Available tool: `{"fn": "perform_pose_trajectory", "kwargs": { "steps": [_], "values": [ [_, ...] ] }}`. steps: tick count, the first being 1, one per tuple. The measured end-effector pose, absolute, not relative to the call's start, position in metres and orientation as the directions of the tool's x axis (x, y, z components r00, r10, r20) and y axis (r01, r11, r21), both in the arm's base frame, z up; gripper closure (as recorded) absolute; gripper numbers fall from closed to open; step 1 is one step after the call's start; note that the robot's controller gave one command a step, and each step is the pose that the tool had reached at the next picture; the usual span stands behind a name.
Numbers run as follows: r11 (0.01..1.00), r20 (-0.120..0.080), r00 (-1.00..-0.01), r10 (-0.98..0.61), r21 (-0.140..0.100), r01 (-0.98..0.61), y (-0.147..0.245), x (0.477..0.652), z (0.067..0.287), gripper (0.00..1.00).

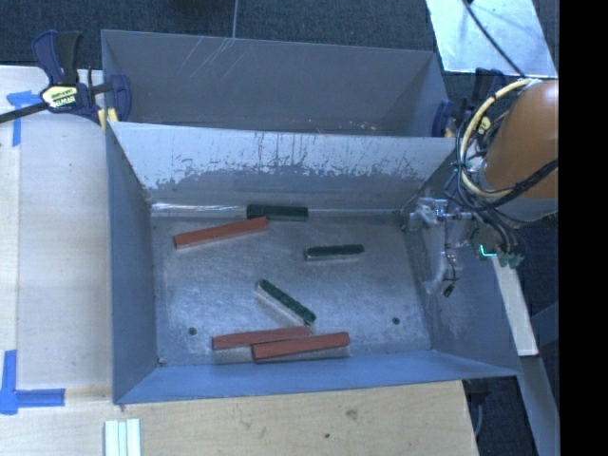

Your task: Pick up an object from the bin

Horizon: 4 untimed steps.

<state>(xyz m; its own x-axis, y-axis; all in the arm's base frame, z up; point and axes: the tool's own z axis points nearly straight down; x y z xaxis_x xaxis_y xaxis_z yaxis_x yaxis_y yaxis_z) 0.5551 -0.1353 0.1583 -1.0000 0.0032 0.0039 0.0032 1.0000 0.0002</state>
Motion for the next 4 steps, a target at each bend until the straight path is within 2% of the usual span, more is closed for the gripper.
{"fn": "perform_pose_trajectory", "kwargs": {
  "steps": [1, 2, 3, 4],
  "values": [
    [1.000, 0.000, -1.000, -0.008, 0.003, -0.008, -0.072, 0.622, 0.075, 0.00],
    [1.000, -0.004, -1.000, -0.005, -0.001, -0.005, -0.077, 0.623, 0.080, 1.00],
    [1.000, -0.004, -1.000, -0.005, -0.001, -0.005, -0.077, 0.623, 0.080, 0.00],
    [0.990, 0.003, -0.990, -0.141, -0.001, -0.141, -0.025, 0.626, 0.070, 0.00]
  ]
}}
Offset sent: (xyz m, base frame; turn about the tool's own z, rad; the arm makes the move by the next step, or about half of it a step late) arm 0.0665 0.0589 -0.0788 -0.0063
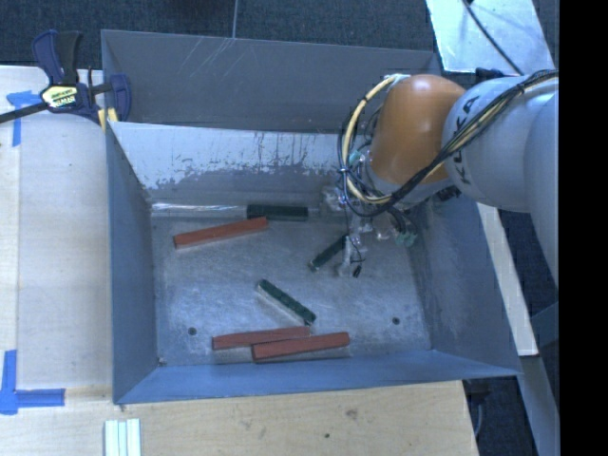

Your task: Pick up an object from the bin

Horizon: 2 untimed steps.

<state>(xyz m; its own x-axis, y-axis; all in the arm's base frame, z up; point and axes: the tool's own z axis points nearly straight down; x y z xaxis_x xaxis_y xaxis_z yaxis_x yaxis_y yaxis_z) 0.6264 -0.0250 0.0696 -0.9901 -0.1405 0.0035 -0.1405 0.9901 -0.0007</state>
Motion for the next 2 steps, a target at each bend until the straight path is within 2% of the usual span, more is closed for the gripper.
{"fn": "perform_pose_trajectory", "kwargs": {
  "steps": [1, 2],
  "values": [
    [0.990, -0.004, -0.990, -0.140, 0.000, -0.140, -0.025, 0.628, 0.072, 1.00],
    [0.975, -0.013, -0.975, -0.223, -0.004, -0.223, -0.033, 0.615, 0.250, 1.00]
  ]
}}
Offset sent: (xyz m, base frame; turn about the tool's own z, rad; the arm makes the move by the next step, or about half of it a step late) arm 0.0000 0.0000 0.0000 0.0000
